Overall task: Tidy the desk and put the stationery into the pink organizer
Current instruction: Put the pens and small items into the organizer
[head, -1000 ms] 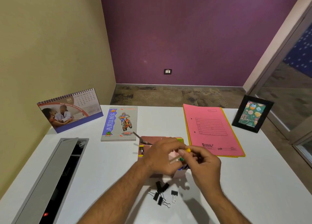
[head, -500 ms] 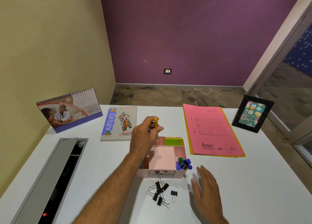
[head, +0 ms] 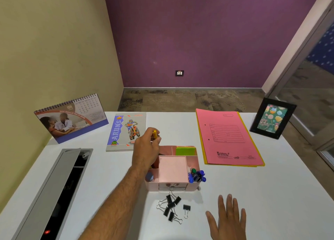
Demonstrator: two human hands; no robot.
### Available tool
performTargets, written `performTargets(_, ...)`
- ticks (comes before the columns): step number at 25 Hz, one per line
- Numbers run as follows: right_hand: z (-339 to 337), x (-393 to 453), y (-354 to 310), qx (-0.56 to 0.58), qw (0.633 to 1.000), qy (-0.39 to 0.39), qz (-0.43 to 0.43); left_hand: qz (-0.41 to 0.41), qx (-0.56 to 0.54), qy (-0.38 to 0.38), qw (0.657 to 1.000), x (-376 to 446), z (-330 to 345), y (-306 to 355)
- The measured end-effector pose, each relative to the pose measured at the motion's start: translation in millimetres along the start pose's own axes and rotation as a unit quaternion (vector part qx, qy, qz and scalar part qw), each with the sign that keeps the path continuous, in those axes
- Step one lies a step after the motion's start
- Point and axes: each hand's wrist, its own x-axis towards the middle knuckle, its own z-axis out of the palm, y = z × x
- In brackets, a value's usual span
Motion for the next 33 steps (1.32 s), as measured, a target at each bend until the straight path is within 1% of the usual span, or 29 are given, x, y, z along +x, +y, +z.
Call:
performTargets(3,0.6,0.3,0.4,-0.003,1.000,-0.003,-0.002,-0.006,0.030,-0.017,0.999,2.7,3.7,-5.8)
performTargets(9,-1.1,1.6,1.2,-0.001,1.000,-0.027,0.009,-0.042,0.072,-0.089,0.993,3.7,18.1,-18.8)
performTargets(12,-3.5,0.3,0.6,-0.005,0.999,-0.037,0.006,-0.050,0.088,-0.099,0.990,1.9,20.6,-22.8)
performTargets(15,-4.0,0.1,0.4,-0.009,0.999,-0.032,0.010,-0.044,0.104,-0.099,0.989,0.8,19.0,-24.9)
performTargets(19,-5.4,-1.0,0.1,-0.002,0.999,-0.043,0.007,-0.025,0.103,-0.081,0.991,-5.9,14.8,-30.5)
performTargets(22,-7.2,-3.0,-1.6,-0.001,0.999,-0.049,0.013,0.020,0.116,-0.033,0.992,-18.7,10.5,-31.1)
performTargets(24,-9.0,-2.3,-3.0,-0.001,0.998,-0.064,0.016,0.038,0.075,0.003,0.996,-33.9,9.5,-26.4)
performTargets(26,-6.8,-1.6,-3.4,-0.003,0.997,-0.081,0.010,0.012,-0.020,0.019,1.000,-56.1,12.3,-21.1)
performTargets(29,-7.0,-0.7,-2.3,-0.010,0.991,-0.131,0.015,-0.065,-0.145,0.029,0.987,-98.1,20.3,-14.8)
performTargets(32,-22.8,1.4,-3.9,-0.054,0.979,-0.195,0.023,-0.177,-0.213,0.042,0.960,-131.6,30.3,-14.4)
performTargets(33,-28.0,2.4,-4.8,-0.078,0.978,-0.191,0.013,-0.230,-0.229,0.042,0.945,-139.4,36.1,-17.9)
